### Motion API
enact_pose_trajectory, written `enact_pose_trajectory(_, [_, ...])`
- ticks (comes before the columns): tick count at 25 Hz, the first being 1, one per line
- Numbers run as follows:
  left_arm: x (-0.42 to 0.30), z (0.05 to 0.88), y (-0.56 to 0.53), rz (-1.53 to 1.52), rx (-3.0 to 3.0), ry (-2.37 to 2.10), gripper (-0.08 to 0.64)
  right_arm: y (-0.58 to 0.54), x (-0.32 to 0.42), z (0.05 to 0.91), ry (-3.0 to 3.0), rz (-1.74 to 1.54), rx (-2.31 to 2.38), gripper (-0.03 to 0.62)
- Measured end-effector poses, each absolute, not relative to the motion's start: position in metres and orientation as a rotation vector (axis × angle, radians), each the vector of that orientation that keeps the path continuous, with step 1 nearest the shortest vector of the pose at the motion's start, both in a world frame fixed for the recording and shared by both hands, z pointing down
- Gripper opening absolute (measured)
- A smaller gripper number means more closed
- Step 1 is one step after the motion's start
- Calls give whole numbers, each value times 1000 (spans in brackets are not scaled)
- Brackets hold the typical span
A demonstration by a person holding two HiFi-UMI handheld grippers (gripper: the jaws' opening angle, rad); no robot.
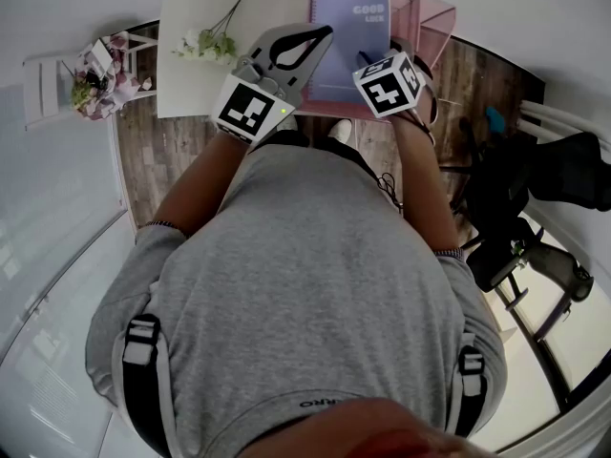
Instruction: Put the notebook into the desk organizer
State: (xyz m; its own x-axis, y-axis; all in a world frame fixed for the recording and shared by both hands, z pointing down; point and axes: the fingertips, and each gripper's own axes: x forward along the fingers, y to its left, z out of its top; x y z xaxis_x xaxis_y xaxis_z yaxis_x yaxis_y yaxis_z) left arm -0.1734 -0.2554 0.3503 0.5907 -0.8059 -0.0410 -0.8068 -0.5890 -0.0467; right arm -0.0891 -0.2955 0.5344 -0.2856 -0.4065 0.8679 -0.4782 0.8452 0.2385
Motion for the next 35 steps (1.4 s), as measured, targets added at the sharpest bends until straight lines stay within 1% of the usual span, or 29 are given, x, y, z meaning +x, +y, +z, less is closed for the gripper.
enact_pose_trajectory(7, [-169, 351, -254, 21, -2755, 1386, 18, -298, -79, 535, -1873, 58, 677, 290])
enact_pose_trajectory(16, [-162, 352, -252, 0, -2765, 1361, 18, -299, -71, 535, -1846, 53, 688, 342])
enact_pose_trajectory(20, [-159, 355, -251, -19, -2773, 1359, 18, -302, -63, 539, -1831, 44, 701, 397])
enact_pose_trajectory(29, [-156, 357, -252, -34, -2777, 1356, 18, -305, -58, 539, -1848, 46, 699, 414])
enact_pose_trajectory(35, [-154, 356, -255, -24, -2781, 1366, 18, -309, -53, 519, -1933, 71, 735, 426])
